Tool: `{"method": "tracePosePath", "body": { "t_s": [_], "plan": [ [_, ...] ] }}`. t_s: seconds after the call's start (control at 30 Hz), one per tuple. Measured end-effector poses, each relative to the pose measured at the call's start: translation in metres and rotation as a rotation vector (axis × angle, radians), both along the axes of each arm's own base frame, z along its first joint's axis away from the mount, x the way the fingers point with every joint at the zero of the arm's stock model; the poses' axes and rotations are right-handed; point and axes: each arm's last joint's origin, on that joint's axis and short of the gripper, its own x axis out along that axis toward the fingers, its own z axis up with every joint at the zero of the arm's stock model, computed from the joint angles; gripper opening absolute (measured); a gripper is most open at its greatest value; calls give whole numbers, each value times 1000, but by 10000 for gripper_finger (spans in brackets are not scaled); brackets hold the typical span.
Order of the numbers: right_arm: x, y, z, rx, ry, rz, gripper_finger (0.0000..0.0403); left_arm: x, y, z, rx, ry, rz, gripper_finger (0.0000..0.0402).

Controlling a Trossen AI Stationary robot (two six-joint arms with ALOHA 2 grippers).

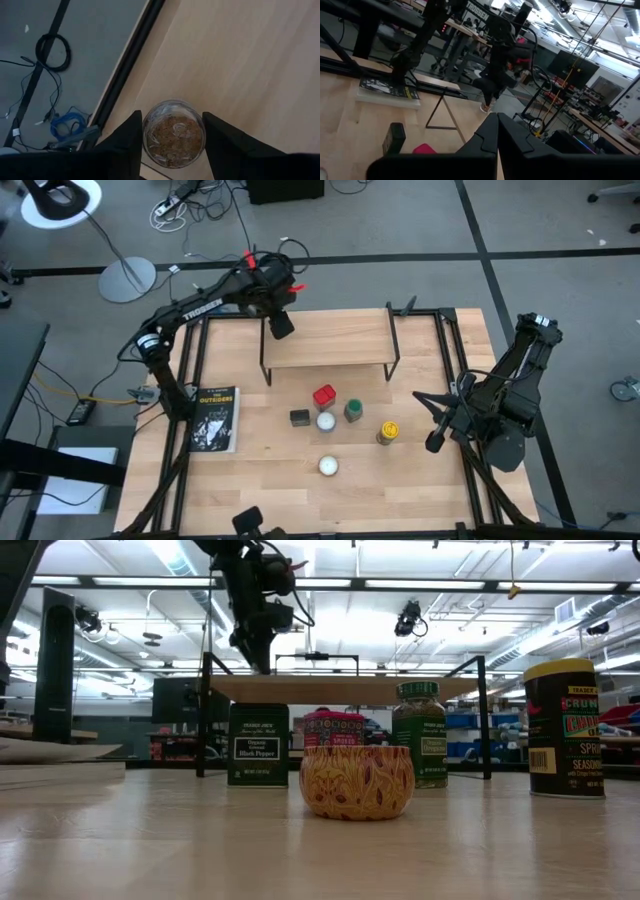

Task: Shelf spices
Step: Put the brown seasoning bottle on the shelf

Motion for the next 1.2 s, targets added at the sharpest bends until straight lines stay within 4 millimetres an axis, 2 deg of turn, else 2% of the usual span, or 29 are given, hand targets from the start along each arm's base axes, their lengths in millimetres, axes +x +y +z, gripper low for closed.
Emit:
{"method": "tracePosePath", "body": {
  "t_s": [0.33, 1.1, 1.2],
  "plan": [
    [0, 0, 0, -2, 4, 3, 4, -11, 14, 1, -27, -16, 58, 162],
    [0, 0, 0, -8, 8, 4, 6, -11, 12, 1, -76, -39, 70, 162],
    [0, 0, 0, -8, 8, 4, 4, -12, 12, 1, -77, -38, 71, 186]
  ]
}}
